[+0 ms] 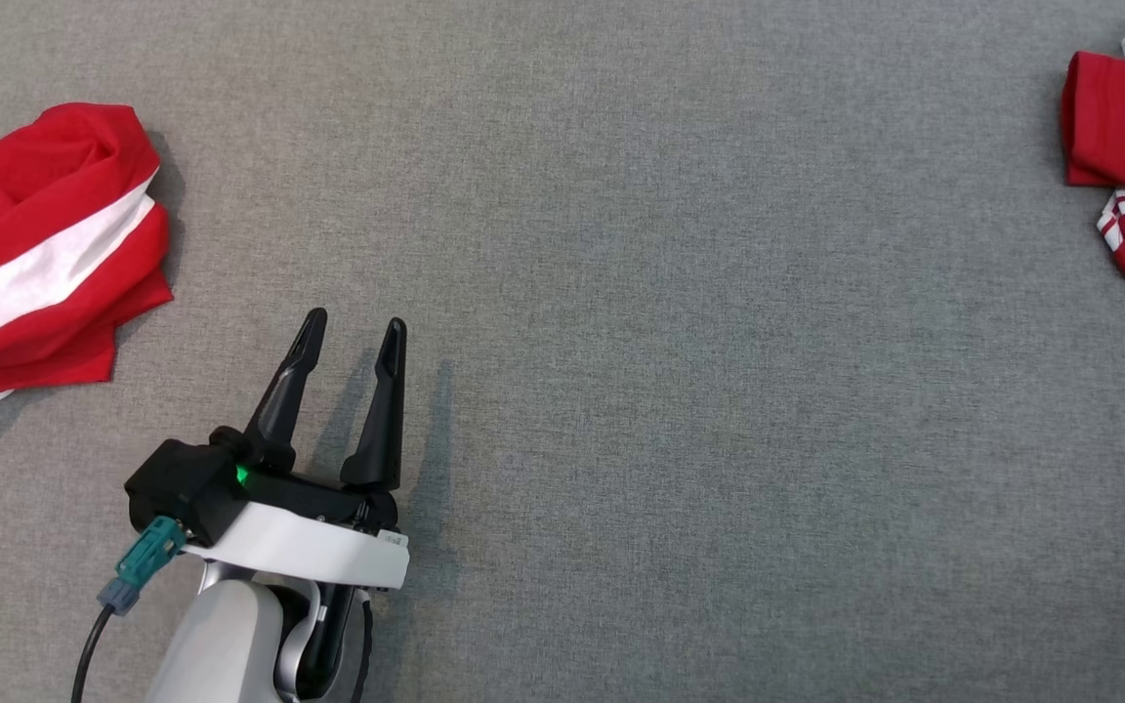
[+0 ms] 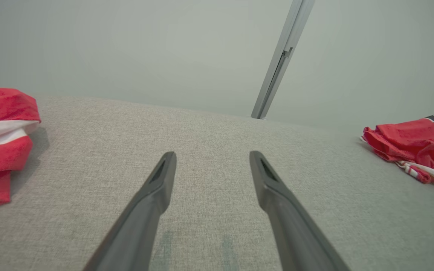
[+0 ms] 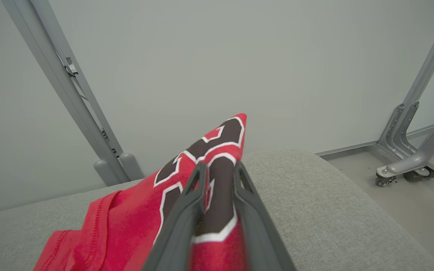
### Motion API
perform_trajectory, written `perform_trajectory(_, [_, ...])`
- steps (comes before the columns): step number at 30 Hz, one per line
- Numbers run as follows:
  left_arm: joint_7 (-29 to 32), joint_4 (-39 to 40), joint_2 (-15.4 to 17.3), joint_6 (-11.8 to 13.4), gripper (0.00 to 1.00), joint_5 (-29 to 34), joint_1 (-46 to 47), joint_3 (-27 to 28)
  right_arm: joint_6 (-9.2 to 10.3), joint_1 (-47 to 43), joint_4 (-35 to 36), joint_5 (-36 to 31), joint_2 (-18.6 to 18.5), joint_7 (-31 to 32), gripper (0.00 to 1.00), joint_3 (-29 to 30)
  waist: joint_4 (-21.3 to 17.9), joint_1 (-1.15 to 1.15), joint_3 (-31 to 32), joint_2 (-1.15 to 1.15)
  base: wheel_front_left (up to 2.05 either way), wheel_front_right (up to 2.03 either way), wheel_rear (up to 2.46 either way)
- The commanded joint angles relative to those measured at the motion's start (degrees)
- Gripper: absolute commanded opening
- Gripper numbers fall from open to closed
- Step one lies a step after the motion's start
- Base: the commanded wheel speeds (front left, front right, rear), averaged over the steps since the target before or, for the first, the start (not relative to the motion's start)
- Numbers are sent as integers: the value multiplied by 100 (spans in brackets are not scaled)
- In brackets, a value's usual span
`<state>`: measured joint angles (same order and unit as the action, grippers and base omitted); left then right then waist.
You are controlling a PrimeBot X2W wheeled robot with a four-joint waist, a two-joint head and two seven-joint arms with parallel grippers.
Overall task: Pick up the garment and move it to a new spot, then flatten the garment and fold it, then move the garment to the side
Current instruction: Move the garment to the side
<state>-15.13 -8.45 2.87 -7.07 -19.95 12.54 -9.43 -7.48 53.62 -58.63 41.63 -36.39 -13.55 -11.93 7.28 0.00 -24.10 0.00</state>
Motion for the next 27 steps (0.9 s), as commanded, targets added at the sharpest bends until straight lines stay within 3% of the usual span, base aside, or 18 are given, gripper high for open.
perform_trajectory(1, [1, 8, 39, -37, 100, 33, 121, 13, -3, 149, -148, -88, -29, -104, 100, 75, -8, 0, 19, 0, 0, 0, 0])
perform_trajectory(4, [1, -24, 36, -43, 100, 60, 76, -1, -2, 243, -389, -336, -18, -168, 100, 159, -22, 0, 124, 0, 0, 0, 0])
perform_trajectory(7, [1, -60, 34, -47, 100, 51, 21, 28, -3, 223, -88, -732, -23, -173, 100, 447, -65, 0, 300, 0, 0, 0, 0])
perform_trajectory(14, [1, -164, 39, -43, 100, -25, -239, 166, -2, -716, 1184, -1414, 676, -170, 100, 979, -295, 0, 1101, 0, 0, 0, 0])
perform_trajectory(19, [1, -157, 102, -36, 100, -18, -502, 389, -2, -1523, 2130, -1461, 1131, -169, 100, 816, -535, 0, 1696, 0, 0, 0, 0])
perform_trajectory(27, [2, -19, 122, 89, 100, -11, -941, 868, -2, -2694, 3092, -1265, 1385, -170, 100, 424, -811, 0, 2367, 0, 0, 0, 0])
